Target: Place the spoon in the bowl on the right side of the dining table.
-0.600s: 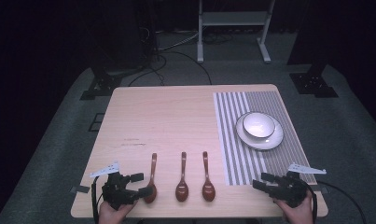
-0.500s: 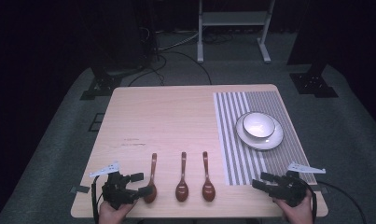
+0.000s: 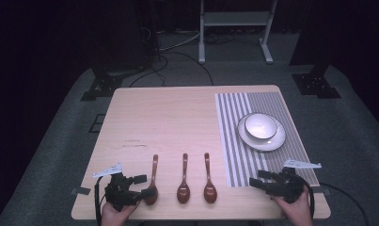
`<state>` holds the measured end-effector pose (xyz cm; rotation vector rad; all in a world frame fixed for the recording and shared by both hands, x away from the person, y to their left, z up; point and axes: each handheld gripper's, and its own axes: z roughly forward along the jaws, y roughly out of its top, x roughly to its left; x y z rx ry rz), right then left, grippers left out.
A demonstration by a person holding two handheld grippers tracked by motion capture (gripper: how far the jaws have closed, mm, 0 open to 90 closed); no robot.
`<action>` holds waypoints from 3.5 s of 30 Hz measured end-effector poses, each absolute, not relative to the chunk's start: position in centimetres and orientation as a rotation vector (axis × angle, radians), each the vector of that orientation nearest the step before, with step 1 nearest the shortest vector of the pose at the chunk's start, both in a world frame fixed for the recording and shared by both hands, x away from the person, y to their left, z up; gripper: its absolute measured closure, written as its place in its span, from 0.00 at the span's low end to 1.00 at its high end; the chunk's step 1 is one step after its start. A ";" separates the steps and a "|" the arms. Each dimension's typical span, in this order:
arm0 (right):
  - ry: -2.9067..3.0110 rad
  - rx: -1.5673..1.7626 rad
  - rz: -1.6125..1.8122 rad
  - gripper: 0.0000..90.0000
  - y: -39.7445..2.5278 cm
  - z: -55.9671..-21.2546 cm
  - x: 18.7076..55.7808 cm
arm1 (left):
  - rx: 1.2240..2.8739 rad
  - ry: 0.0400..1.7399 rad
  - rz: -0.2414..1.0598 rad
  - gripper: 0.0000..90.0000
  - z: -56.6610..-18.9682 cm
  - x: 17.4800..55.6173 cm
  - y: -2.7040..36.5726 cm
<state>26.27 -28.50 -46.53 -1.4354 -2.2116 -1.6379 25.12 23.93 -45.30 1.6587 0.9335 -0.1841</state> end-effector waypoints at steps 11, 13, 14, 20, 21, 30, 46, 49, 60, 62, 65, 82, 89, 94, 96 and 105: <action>-2.254 -1.392 -1.607 0.28 -26.9 -45.8 27.5 | 1.673 0.914 -0.216 0.00 -45.4 25.2 23.2; -2.260 -1.383 -1.603 0.28 -26.6 -45.7 27.7 | 1.673 0.913 -0.222 0.00 -45.3 25.2 23.0; -2.258 -1.379 -1.598 0.28 -26.3 -45.7 27.9 | 1.678 0.906 -0.226 0.00 -45.3 25.2 22.8; -2.263 -1.367 -1.593 0.28 -25.7 -45.6 28.4 | 1.691 0.897 -0.248 0.00 -45.3 25.1 22.4; -2.262 -1.367 -1.592 0.28 -25.6 -45.6 28.5 | 1.694 0.892 -0.250 0.00 -45.3 25.1 22.3; -2.275 -1.358 -1.568 0.28 -24.9 -45.6 29.2 | 1.711 0.861 -0.287 0.02 -45.2 24.9 21.1; -2.303 -1.332 -1.552 0.28 -23.8 -45.2 30.1 | 1.732 0.819 -0.348 0.02 -45.2 24.9 19.0; -2.306 -1.329 -1.547 0.28 -23.7 -45.2 30.2 | 1.735 0.813 -0.354 0.02 -45.2 24.9 18.7; -2.315 -1.317 -1.537 0.28 -23.1 -45.1 30.7 | 1.749 0.791 -0.407 0.02 -45.3 24.7 17.6; -2.316 -1.317 -1.538 0.28 -23.0 -45.0 30.7 | 1.749 0.792 -0.414 0.02 -45.3 24.7 17.5; -2.319 -1.313 -1.537 0.28 -22.9 -45.0 30.8 | 1.755 0.786 -0.419 0.02 -45.4 24.7 17.4; -2.341 -1.290 -1.521 0.28 -22.1 -44.9 31.2 | 1.788 0.778 -0.498 0.05 -46.2 24.9 15.6; -2.347 -1.285 -1.506 0.28 -21.8 -44.8 31.4 | 1.805 0.780 -0.537 0.05 -46.6 25.0 15.3; -2.354 -1.276 -1.502 0.28 -21.5 -44.6 31.6 | 1.821 0.783 -0.572 0.06 -46.9 25.0 14.9; -2.358 -1.271 -1.504 0.28 -21.4 -44.6 31.7 | 1.830 0.783 -0.577 0.06 -47.0 25.1 14.8; -2.364 -1.235 -1.483 0.28 -19.9 -44.5 31.9 | 1.947 0.833 -0.565 0.07 -47.9 25.0 13.6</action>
